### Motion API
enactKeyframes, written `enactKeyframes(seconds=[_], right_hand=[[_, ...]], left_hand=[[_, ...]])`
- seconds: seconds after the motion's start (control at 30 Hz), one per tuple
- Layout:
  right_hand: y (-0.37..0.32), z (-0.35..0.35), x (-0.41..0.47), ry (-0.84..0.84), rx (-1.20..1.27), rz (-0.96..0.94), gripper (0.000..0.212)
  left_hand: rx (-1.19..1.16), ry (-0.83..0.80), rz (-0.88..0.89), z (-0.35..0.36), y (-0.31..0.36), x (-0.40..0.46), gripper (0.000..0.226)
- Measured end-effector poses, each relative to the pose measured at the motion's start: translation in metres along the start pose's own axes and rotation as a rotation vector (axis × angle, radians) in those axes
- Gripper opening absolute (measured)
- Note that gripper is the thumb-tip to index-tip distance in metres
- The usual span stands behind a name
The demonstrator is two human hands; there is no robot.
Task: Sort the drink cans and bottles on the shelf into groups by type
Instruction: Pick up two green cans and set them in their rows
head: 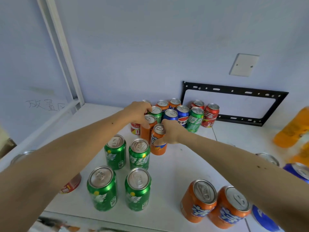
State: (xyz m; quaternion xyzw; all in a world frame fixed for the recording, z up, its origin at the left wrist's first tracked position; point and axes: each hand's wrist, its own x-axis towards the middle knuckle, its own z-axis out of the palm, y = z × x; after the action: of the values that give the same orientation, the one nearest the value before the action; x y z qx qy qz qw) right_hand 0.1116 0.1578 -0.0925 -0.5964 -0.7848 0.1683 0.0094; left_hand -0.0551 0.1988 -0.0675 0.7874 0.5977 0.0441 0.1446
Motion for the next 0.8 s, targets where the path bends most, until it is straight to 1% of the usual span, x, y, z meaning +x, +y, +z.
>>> enactKeyframes(seconds=[0.07,0.17,0.23,0.27,0.33,0.47,0.57,0.67,0.73,0.8], right_hand=[[0.008,-0.008,-0.004,-0.016,-0.013,-0.002,0.063],[0.031,-0.024,-0.014,-0.019,-0.04,0.02,0.064],[0.047,-0.034,-0.024,-0.006,-0.035,0.042,0.065],[0.054,-0.038,-0.029,-0.001,-0.02,0.062,0.066],[0.067,-0.044,-0.04,0.012,0.018,0.104,0.066],[0.084,-0.049,-0.06,0.049,0.057,0.164,0.07],[0.091,-0.049,-0.076,0.066,0.105,0.168,0.07],[0.095,-0.048,-0.09,0.069,0.104,0.206,0.071],[0.097,-0.045,-0.099,0.073,0.077,0.249,0.071],[0.099,-0.042,-0.11,0.085,0.058,0.288,0.07]], left_hand=[[0.076,-0.019,-0.014,0.006,0.001,0.004,0.078],[0.332,0.024,-0.03,0.016,0.007,0.006,0.078],[0.465,0.07,-0.003,0.023,0.013,0.007,0.086],[0.487,0.085,0.008,0.026,0.015,0.007,0.092],[0.466,0.107,0.019,0.03,0.02,0.006,0.097],[0.439,0.158,0.098,0.026,0.03,-0.002,0.098],[0.322,0.177,0.146,0.022,0.042,-0.013,0.08],[0.185,0.117,0.202,0.02,0.061,-0.023,0.077],[0.113,0.07,0.232,0.02,0.077,-0.029,0.081],[0.083,0.061,0.268,0.025,0.094,-0.035,0.085]])
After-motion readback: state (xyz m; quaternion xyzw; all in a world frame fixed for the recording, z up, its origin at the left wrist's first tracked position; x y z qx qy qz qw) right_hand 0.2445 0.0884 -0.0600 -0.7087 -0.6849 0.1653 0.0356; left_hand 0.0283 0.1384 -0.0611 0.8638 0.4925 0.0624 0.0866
